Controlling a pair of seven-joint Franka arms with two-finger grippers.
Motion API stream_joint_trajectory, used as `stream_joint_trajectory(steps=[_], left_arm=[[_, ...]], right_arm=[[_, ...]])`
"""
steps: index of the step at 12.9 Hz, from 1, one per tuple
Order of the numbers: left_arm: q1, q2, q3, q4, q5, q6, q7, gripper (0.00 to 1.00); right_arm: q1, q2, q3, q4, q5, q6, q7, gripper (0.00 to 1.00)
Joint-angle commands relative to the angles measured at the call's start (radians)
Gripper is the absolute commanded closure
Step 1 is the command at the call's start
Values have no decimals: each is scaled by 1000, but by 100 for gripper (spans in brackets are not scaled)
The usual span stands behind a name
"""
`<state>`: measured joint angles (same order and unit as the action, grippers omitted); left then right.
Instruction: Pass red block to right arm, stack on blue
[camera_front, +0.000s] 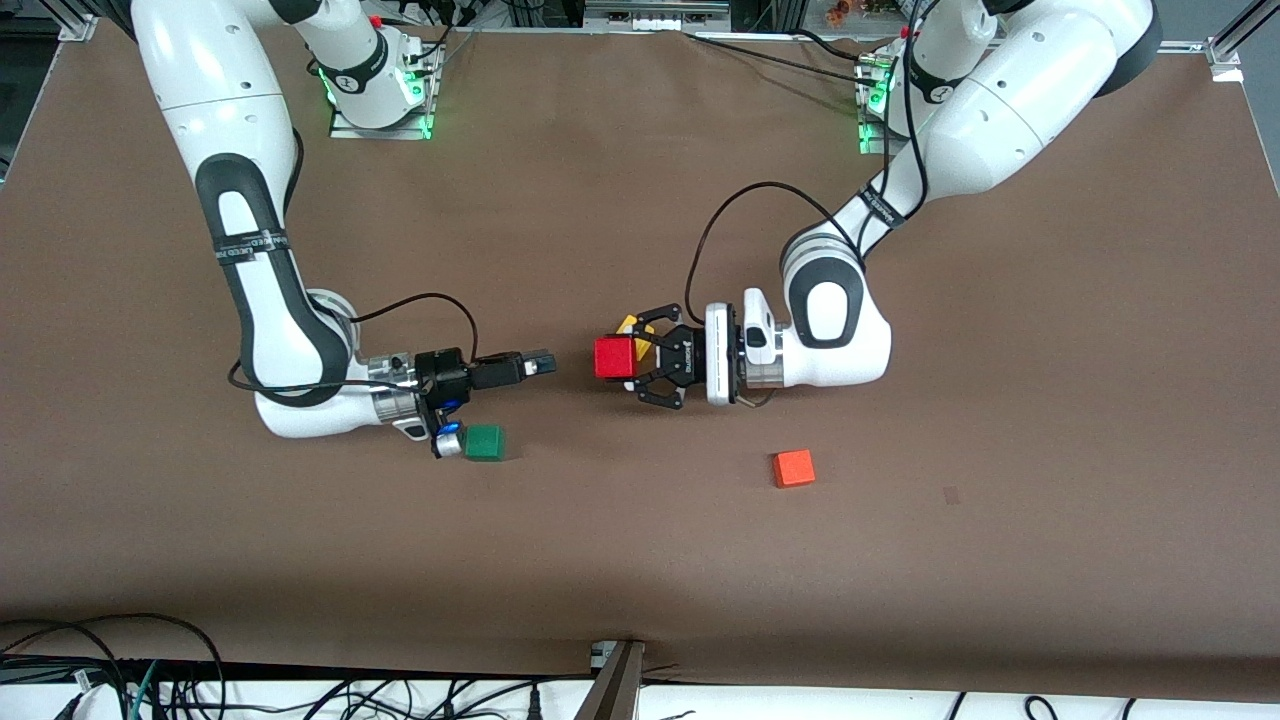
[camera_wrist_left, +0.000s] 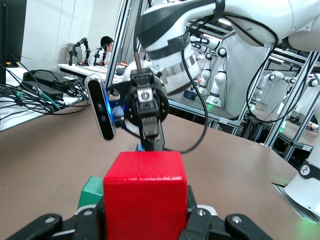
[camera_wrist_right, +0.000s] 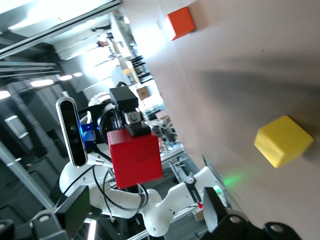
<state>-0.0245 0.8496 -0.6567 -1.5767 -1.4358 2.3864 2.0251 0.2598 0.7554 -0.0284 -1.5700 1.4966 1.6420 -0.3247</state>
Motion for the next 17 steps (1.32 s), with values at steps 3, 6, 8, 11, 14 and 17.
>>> stream_joint_trajectory(steps=[3, 6, 8, 11, 14, 17], left_arm=[[-35, 37, 2, 61, -44, 45, 27, 100], [-57, 42, 2, 75, -76, 47, 26, 100], [-64, 45, 3, 81, -86, 53, 27, 100], [-66, 48, 3, 90, -87, 53, 24, 100], [-72, 49, 2, 93, -110, 53, 21, 100], [-78, 49, 3, 92, -118, 53, 20, 100]], right_arm=[[6, -24, -2, -67, 103, -2, -74, 0], [6, -24, 22, -90, 200, 5, -108, 0], [6, -21, 22, -90, 209, 10, -138, 0], [26, -21, 24, -91, 241, 36, -140, 0], [32, -21, 24, -90, 252, 39, -140, 0], [42, -21, 22, -90, 258, 59, -140, 13]])
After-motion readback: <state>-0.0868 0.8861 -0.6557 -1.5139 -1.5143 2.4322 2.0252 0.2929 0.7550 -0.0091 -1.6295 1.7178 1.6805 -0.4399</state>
